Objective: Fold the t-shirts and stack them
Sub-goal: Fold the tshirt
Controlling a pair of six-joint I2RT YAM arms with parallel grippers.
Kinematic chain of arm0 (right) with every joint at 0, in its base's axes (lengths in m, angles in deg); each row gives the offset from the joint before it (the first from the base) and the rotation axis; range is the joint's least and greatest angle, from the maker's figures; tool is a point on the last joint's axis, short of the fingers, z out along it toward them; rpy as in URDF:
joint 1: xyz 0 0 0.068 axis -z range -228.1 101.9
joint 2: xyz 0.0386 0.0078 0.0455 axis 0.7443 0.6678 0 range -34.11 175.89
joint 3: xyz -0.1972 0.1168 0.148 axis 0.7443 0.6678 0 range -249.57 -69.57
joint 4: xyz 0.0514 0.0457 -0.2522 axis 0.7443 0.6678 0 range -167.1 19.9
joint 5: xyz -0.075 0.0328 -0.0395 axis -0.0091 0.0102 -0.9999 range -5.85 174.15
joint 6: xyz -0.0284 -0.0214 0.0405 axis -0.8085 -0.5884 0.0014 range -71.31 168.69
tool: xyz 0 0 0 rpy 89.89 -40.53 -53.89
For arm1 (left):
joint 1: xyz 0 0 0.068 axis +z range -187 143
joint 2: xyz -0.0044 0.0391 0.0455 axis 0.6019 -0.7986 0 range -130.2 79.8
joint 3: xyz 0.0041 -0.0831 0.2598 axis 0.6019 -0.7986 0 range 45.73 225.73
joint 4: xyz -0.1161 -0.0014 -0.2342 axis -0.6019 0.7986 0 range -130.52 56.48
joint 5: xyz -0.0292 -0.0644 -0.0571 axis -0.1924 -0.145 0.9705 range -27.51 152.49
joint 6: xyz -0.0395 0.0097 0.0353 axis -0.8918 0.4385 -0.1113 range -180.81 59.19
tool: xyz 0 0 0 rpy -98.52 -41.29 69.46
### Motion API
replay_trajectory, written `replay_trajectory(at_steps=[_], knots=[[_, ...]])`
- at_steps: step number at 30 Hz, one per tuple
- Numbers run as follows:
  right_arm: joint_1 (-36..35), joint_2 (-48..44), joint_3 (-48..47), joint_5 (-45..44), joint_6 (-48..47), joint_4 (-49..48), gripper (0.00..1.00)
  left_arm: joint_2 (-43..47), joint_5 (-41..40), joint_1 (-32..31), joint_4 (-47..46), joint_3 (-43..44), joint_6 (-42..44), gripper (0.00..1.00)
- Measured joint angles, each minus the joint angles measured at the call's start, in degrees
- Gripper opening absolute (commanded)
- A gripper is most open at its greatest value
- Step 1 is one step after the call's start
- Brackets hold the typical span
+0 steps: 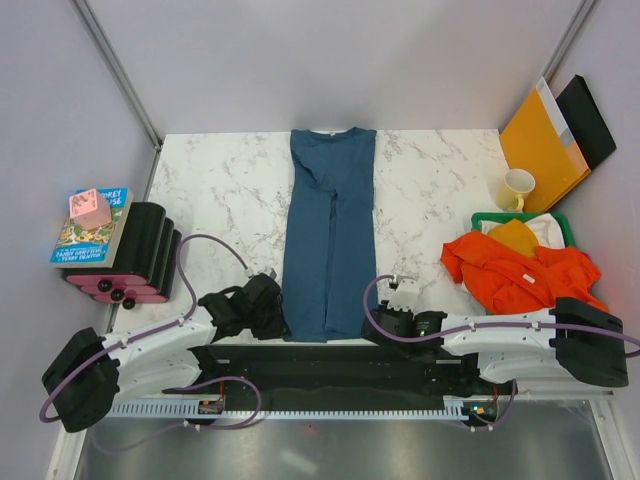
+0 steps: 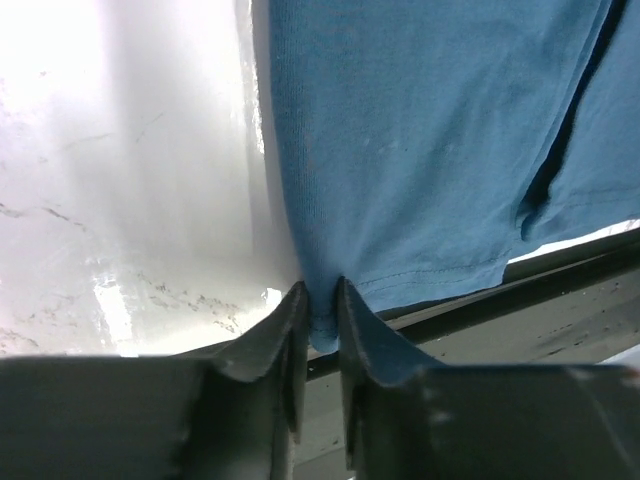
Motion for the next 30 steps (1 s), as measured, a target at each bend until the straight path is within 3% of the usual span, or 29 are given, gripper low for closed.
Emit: replay_trajectory(at_steps=[2,6,17,30], knots=[[0.00,0.00,0.09,0.07,0.13,-0.02,0.12,-0.02,0.02,-0.22,0.00,-0.09,-0.42,0.02],[-0.02,-0.02,0.15,0.11,0.50,-0.28,0.00,-0.04,0.07,-0.42,-0.20,-0.09,-0.72,0.02],[-2.82,-0.61,-2.05,-1.51,0.70,5.60,0.00,1.11,-2.43,-2.32,3.82,2.56,-0.66,0.02],[-5.44,-0.72,-24.39,-13.94,-5.77,18.38,0.00,5.46,-9.14,-3.74,13.25,18.93,1.20,0.02]])
